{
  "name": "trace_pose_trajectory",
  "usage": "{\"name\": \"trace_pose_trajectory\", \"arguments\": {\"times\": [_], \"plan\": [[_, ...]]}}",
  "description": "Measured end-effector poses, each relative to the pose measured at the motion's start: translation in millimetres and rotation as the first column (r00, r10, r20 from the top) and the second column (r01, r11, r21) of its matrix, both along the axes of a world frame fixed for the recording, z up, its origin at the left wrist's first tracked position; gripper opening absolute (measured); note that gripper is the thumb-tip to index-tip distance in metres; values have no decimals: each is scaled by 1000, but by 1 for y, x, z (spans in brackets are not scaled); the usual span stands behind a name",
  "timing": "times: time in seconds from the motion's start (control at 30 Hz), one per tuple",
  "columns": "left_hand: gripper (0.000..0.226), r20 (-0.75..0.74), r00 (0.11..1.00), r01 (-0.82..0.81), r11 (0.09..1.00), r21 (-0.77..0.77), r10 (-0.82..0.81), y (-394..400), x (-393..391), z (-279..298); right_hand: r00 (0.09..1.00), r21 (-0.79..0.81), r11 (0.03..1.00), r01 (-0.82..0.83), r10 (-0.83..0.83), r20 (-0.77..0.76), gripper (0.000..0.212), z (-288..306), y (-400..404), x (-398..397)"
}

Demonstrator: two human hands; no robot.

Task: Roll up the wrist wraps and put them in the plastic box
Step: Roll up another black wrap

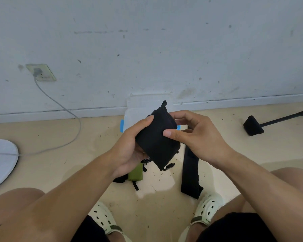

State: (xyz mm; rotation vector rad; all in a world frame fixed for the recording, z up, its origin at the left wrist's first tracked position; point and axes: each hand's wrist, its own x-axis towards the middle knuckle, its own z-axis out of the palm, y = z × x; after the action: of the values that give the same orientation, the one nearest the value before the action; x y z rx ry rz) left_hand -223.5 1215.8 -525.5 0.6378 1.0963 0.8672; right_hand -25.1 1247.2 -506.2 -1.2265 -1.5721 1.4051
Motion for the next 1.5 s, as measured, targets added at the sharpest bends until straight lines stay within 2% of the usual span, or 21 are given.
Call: {"name": "trace_pose_trajectory", "arguments": {"times": [0.17,0.27,0.33,0.43,0.5,0.6,0.67,0.8,0.87,0.93,1.0,1.07,1.13,1.23,1.3,1.4,1.5], "plan": [[60,25,1000,-6,999,-50,7,1,3,-4,999,57,998,37,-37,-2,36,-4,-2,-3],[63,3,1000,-21,993,-112,21,0,6,-2,995,66,993,99,-98,-17,43,-7,-3,-5],[62,11,1000,-25,985,-170,27,-1,7,-2,993,124,987,100,-106,42,45,-8,-7,-6],[63,61,996,-46,958,-284,66,-2,8,0,984,206,978,32,-67,166,36,-11,-13,-11],[63,78,991,-75,932,-353,109,-3,10,3,968,175,984,-42,-4,252,50,-14,-14,-14],[55,55,988,-110,913,-393,142,-5,12,4,926,157,980,-120,54,373,92,-21,-16,-17],[59,54,992,-84,914,-397,114,-6,12,2,937,175,981,-80,14,350,93,-22,-17,-20],[71,82,994,-32,924,-380,69,-5,11,-2,974,147,989,23,-55,218,85,-18,-12,-20],[67,74,996,-26,938,-346,54,-3,9,-1,975,175,984,33,-70,211,81,-16,-12,-20],[55,-74,996,-61,969,-238,45,0,8,-3,963,198,980,19,-71,261,79,-17,-14,-20],[43,-334,940,-94,993,-68,66,1,7,-5,936,218,976,-24,-54,347,79,-18,-15,-18],[44,-494,869,-19,999,27,30,-2,10,-4,879,282,953,-108,-41,475,85,-19,-14,-17],[49,-578,814,81,997,21,-54,-8,15,-4,826,326,918,-228,5,564,98,-21,-15,-19],[30,-552,831,93,995,26,-63,-15,21,-11,784,344,860,-377,98,613,113,-27,-20,-22],[22,-512,858,78,996,32,-50,-16,21,-14,804,344,854,-389,133,579,116,-28,-21,-22],[32,-450,893,39,999,12,-30,-11,18,-13,879,303,902,-306,146,454,111,-23,-18,-22],[54,-319,947,-30,1000,2,29,-5,15,-9,917,286,929,-234,113,382,87,-19,-14,-20]]}}
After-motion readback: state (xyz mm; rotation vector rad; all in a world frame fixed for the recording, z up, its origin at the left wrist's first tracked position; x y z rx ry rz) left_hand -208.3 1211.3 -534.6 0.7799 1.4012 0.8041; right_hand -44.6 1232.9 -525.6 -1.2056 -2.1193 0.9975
